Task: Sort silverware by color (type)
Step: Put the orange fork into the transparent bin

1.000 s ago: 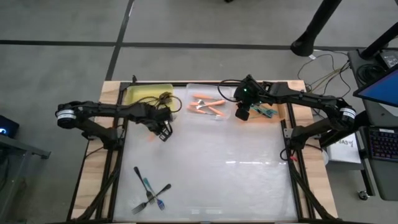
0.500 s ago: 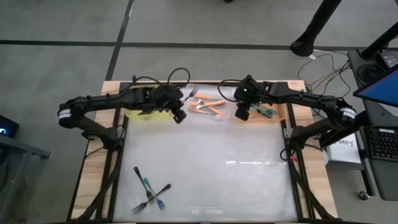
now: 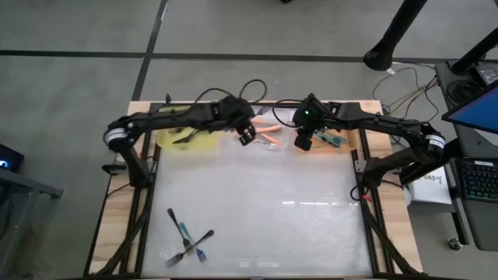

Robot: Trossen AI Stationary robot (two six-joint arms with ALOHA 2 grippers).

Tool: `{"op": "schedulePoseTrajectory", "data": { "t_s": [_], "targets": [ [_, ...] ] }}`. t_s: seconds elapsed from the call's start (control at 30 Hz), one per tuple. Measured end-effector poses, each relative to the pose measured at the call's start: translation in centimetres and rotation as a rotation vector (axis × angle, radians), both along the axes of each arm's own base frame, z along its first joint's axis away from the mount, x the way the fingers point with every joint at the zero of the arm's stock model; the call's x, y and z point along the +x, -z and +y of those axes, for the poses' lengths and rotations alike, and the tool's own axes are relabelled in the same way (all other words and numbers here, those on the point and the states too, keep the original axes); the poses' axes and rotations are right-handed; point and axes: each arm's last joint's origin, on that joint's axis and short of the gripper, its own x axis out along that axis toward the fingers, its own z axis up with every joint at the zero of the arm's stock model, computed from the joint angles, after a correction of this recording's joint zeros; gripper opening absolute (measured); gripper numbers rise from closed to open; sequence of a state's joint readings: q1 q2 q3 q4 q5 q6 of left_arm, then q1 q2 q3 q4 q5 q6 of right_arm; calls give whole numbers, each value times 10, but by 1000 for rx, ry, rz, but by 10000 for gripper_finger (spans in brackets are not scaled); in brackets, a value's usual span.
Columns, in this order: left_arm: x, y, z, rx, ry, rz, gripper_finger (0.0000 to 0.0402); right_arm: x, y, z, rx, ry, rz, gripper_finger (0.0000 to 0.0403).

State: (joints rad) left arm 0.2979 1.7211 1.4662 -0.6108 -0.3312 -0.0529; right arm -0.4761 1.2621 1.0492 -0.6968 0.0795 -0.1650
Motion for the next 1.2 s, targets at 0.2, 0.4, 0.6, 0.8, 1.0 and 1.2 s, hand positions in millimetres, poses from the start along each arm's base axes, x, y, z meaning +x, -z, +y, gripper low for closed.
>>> {"op": "schedulePoseTrajectory", "data": {
  "t_s": [0.2,0.4,0.6,0.8,1.0,1.2],
  "targets": [
    [24,27,25,-35,-10,59,24,0,0,0,0,0,0,121],
    [30,49,35,-66,-29,93,25,0,0,0,0,0,0,121],
    [34,59,36,-89,-31,93,27,0,0,0,0,0,0,121],
    [36,68,36,-104,-37,116,28,0,0,0,0,0,0,121],
    [40,80,36,-178,-20,116,29,0,0,0,0,0,0,121],
    [41,82,36,-177,-13,115,56,0,0,0,0,0,0,121]
  ]
}}
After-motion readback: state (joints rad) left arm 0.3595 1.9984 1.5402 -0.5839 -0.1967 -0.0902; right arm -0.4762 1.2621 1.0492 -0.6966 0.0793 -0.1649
